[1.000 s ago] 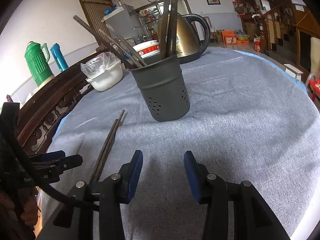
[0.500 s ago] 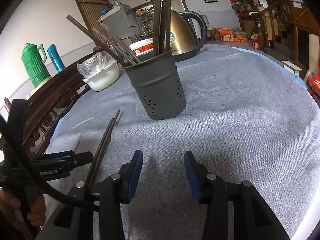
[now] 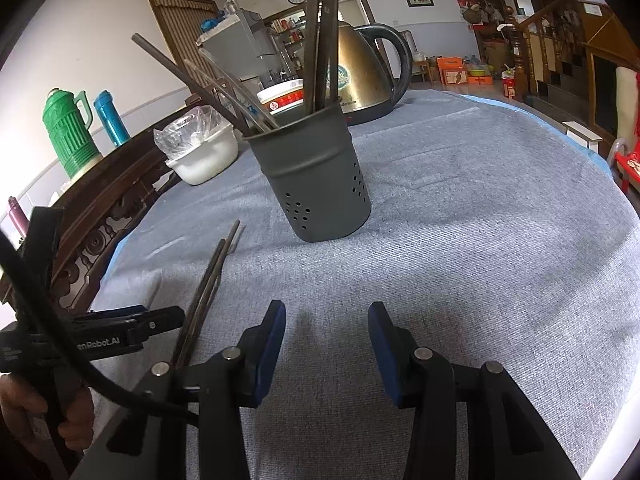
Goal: Organize utensils
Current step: 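Close the left tool on one dark chopstick while the right tool grasps another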
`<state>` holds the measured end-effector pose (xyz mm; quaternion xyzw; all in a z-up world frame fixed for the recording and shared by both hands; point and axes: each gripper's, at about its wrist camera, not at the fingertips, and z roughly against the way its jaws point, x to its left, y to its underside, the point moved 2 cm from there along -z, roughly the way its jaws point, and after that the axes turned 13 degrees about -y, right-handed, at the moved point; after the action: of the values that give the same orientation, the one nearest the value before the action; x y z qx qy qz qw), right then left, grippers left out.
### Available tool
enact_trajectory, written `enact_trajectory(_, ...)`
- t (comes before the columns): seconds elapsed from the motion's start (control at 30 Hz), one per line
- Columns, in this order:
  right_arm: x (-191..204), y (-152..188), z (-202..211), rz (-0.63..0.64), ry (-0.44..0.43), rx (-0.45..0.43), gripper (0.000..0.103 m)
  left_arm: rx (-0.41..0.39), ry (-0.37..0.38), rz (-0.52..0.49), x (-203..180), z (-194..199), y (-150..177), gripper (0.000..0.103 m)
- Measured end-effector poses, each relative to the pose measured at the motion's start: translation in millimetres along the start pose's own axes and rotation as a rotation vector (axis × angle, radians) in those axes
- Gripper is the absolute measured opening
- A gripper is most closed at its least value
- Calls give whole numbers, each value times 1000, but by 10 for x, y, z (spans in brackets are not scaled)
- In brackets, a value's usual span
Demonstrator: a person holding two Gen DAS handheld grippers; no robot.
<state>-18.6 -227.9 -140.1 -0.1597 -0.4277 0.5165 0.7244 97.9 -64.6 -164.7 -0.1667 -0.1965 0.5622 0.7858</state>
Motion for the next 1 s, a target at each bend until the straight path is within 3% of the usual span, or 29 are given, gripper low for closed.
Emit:
enact_trajectory(0.5, -1, 6, -4, 1, -2, -2, 47, -9, 17, -27, -132, 8, -7, 78)
enact_trajectory(1.0, -10, 1, -16, -6, -5, -4, 47, 7, -18, 38, 281, 14, -4, 78)
